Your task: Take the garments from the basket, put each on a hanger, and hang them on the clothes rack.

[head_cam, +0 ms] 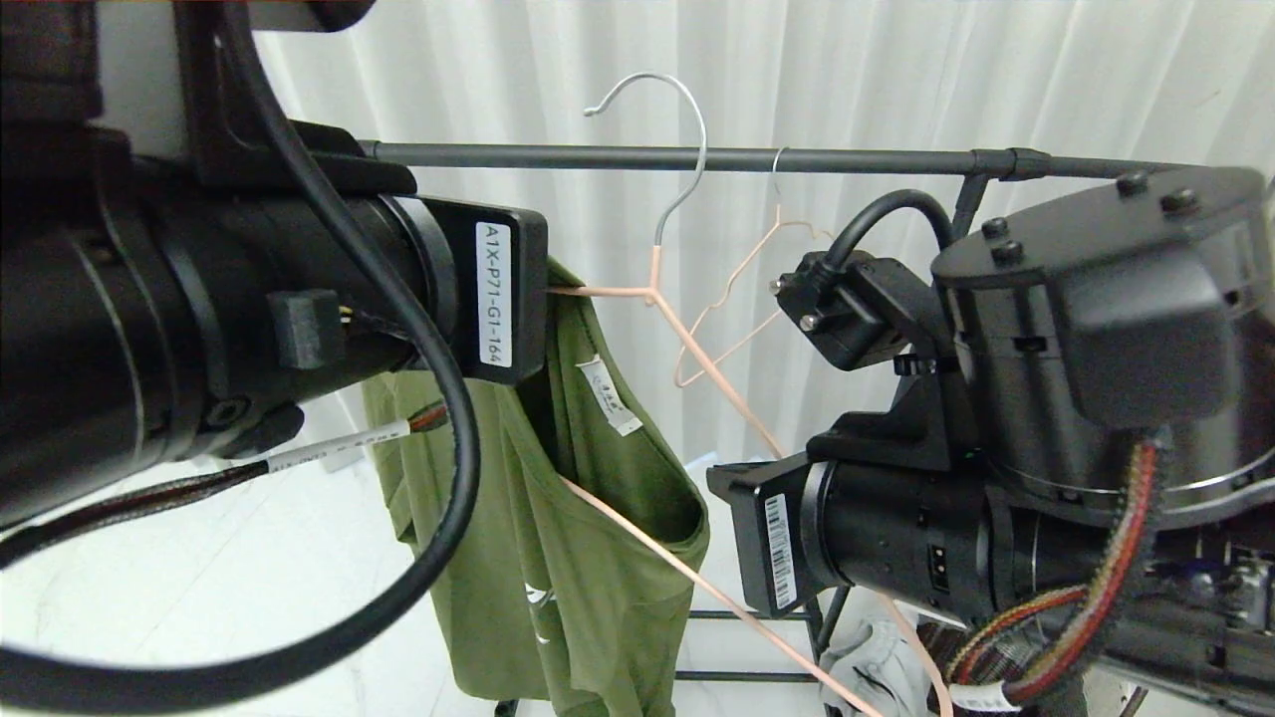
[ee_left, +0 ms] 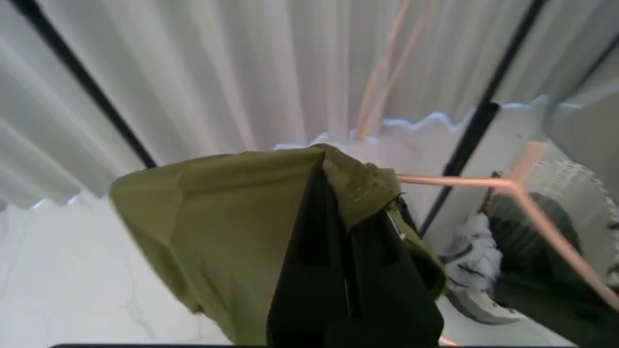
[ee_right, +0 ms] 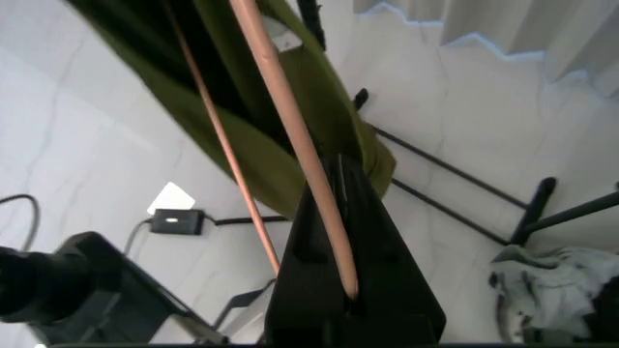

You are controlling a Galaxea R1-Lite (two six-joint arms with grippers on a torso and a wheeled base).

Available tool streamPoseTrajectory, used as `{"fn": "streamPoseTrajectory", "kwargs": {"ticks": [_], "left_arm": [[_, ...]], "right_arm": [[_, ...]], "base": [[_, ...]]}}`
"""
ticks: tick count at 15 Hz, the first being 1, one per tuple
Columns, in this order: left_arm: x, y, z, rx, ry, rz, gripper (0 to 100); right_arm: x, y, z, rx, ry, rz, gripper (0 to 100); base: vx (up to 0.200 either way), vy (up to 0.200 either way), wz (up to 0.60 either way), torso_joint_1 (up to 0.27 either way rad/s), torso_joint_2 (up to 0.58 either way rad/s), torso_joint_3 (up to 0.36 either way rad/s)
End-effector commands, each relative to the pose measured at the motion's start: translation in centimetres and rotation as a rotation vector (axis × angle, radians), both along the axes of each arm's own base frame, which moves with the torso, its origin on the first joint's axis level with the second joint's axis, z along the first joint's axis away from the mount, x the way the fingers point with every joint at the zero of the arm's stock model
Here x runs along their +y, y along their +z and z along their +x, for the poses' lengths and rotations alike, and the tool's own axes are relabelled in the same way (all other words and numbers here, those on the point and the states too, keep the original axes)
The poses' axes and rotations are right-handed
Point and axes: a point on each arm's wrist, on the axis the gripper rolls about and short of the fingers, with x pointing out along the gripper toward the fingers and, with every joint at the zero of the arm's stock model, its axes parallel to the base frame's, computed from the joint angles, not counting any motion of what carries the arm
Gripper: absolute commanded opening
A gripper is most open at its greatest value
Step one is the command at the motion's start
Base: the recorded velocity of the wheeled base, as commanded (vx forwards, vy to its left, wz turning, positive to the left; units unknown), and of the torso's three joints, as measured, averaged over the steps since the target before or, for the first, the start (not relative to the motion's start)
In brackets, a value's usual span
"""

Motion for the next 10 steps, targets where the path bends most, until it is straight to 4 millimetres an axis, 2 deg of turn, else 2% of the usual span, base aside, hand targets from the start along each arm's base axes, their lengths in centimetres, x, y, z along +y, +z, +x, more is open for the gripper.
{"fn": "streamPoseTrajectory", "kwargs": {"ticks": [1,5,8,10], "left_arm": [[-0.3,0.0,-0.6,-0.001,-0.030,-0.002,0],[-0.8,-0.2,-1.5,0.007,-0.076,-0.003,0],[0.1,-2.2,-2.2,0.038,-0.087,0.048,0],[0.1,-2.1,-2.9,0.031,-0.119,0.038,0]], "right_arm": [[0.0,-0.1,0.4,-0.007,-0.005,-0.012,0],[-0.1,-0.2,1.0,-0.042,-0.006,-0.047,0],[-0.3,0.9,1.5,-0.110,-0.018,0.018,0],[-0.3,1.5,1.5,-0.151,-0.010,0.044,0]], "base": [[0.000,0.000,0.00,0.000,0.00,0.000],[0.000,0.000,0.00,0.000,0.00,0.000],[0.000,0.000,0.00,0.000,0.00,0.000],[0.000,0.000,0.00,0.000,0.00,0.000]]}}
